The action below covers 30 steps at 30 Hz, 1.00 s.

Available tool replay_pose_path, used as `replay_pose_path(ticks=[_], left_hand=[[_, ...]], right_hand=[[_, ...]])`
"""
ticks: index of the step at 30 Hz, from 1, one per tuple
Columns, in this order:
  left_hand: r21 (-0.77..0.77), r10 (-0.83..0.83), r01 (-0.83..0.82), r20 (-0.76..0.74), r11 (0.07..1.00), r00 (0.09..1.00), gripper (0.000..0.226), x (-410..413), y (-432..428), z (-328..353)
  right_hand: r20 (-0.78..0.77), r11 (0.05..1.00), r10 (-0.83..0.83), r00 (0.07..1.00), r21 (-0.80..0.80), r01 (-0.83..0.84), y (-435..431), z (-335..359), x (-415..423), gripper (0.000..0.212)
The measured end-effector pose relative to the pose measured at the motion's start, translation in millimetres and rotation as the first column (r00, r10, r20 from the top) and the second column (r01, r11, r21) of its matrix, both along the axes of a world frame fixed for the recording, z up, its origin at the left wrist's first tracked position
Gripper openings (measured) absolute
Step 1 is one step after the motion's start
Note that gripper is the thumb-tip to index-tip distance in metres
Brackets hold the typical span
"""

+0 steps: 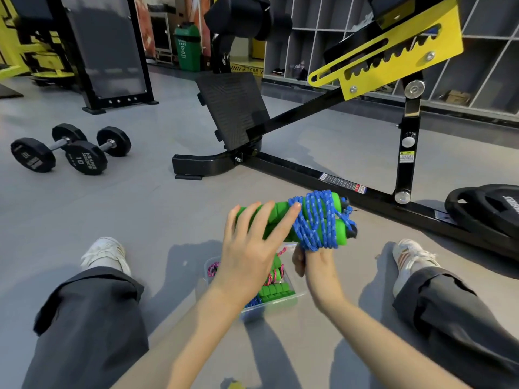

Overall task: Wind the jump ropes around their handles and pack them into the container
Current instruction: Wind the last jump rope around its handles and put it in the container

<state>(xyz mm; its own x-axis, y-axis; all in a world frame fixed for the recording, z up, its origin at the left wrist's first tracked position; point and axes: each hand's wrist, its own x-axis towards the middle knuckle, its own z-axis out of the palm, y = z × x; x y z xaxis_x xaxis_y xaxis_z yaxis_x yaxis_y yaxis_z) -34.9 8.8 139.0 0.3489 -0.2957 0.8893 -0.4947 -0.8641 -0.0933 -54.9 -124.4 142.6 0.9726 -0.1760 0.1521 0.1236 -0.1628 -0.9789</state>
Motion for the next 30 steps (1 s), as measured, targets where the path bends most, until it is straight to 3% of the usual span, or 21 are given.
replay_pose_path(ticks=[3, 8, 11, 15, 19, 23, 26, 27, 30], left_hand=[[-0.003, 0.032, -0.032, -0.079, 0.999, 0.996, 0.080, 3, 5, -2], [0.007, 0.033, -0.033, -0.132, 0.999, 0.991, 0.083, 4, 1, -7], [0.029, 0.057, -0.052, -0.188, 0.998, 0.980, 0.091, 5, 1, -10], [0.056, 0.134, -0.124, -0.262, 0.991, 0.956, 0.096, 9, 7, -8], [0.081, 0.191, -0.175, -0.292, 0.981, 0.937, 0.097, 9, 12, -6], [0.137, 0.225, -0.193, -0.286, 0.972, 0.931, 0.101, 7, 12, -6], [0.155, 0.235, -0.196, -0.300, 0.968, 0.925, 0.103, 6, 10, -7], [0.155, 0.234, -0.194, -0.305, 0.969, 0.923, 0.101, 5, 9, -7], [0.148, 0.228, -0.190, -0.312, 0.971, 0.922, 0.095, 4, 6, -5]], right_hand=[[0.002, 0.998, -0.025, 1.000, 0.058, 0.025, 13, -12, -7, 0.043], [-0.029, 0.994, -0.113, 0.993, 0.001, 0.113, 16, -19, -24, 0.045], [0.002, 0.990, -0.087, 0.996, -0.114, 0.087, 13, -23, -34, 0.041], [0.119, 0.942, -0.036, 0.992, -0.328, 0.074, 8, -24, -41, 0.018], [0.130, 0.899, 0.021, 0.991, -0.436, 0.038, 2, -12, -49, 0.021], [0.099, 0.761, 0.091, 0.991, -0.649, -0.005, -13, 9, -52, 0.022], [0.046, 0.466, 0.083, 0.995, -0.885, 0.002, -20, 29, -50, 0.029], [0.059, 0.461, 0.094, 0.994, -0.887, 0.010, -21, 35, -50, 0.030], [0.228, 0.728, 0.150, 0.962, -0.684, 0.048, -28, 42, -47, 0.025]])
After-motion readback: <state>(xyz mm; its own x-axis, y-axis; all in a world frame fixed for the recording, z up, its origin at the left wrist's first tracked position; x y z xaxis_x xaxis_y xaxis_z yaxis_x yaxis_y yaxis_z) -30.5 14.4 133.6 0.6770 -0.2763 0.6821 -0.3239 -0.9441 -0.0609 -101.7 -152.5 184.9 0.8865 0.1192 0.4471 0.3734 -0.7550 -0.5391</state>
